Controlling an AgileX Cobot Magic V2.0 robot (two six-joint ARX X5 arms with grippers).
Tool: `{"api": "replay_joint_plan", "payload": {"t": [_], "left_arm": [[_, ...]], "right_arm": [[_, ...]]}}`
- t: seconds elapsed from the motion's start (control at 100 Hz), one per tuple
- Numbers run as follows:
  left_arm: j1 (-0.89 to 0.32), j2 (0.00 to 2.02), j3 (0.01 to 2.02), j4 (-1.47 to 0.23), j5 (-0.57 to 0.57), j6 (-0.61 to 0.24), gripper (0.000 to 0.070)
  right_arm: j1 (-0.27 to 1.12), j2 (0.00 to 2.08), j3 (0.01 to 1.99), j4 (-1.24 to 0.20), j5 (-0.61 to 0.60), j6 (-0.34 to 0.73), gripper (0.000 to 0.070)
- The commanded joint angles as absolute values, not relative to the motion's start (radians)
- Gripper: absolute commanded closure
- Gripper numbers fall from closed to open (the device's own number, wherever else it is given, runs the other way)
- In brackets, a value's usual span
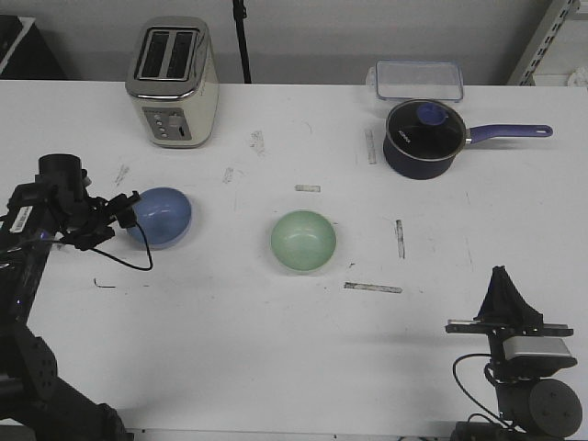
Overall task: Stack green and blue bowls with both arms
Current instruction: 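Reach the left gripper forward to the rim of the light blue bowl, then close the left gripper on the blue bowl's rim and lift, then carry the blue bowl over the green bowl with the left gripper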
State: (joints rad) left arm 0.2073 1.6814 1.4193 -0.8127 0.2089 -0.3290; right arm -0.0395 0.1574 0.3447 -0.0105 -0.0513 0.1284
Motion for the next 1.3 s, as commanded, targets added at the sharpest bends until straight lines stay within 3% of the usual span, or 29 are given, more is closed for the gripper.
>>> {"api": "replay_joint_plan", "payload": {"t": [0.0, 0.32, 0.42, 0.55, 0.68, 1.01, 1.29], "left_arm": [[0.201, 1.711, 1.44, -0.803, 0.212, -0.333, 0.0367], [0.174, 1.768, 1.44, -0.764, 0.21, -0.334, 0.0394], [0.173, 1.781, 1.44, -0.759, 0.21, -0.334, 0.0504], [0.173, 1.791, 1.44, -0.759, 0.21, -0.334, 0.0559], [0.173, 1.792, 1.44, -0.757, 0.207, -0.334, 0.07], [0.14, 1.736, 1.482, -0.822, 0.206, -0.334, 0.0699], [-0.006, 1.721, 1.681, -0.987, 0.188, -0.333, 0.0699]], "right_arm": [[-0.039, 0.157, 0.347, 0.003, -0.052, 0.137, 0.0694], [-0.039, 0.157, 0.348, 0.003, -0.052, 0.137, 0.0694], [-0.039, 0.157, 0.348, 0.003, -0.052, 0.137, 0.0694], [-0.039, 0.157, 0.347, 0.003, -0.052, 0.137, 0.0694], [-0.039, 0.157, 0.347, 0.003, -0.052, 0.137, 0.0694], [-0.039, 0.157, 0.348, 0.003, -0.052, 0.137, 0.0694], [-0.039, 0.157, 0.347, 0.003, -0.052, 0.137, 0.0694]]}}
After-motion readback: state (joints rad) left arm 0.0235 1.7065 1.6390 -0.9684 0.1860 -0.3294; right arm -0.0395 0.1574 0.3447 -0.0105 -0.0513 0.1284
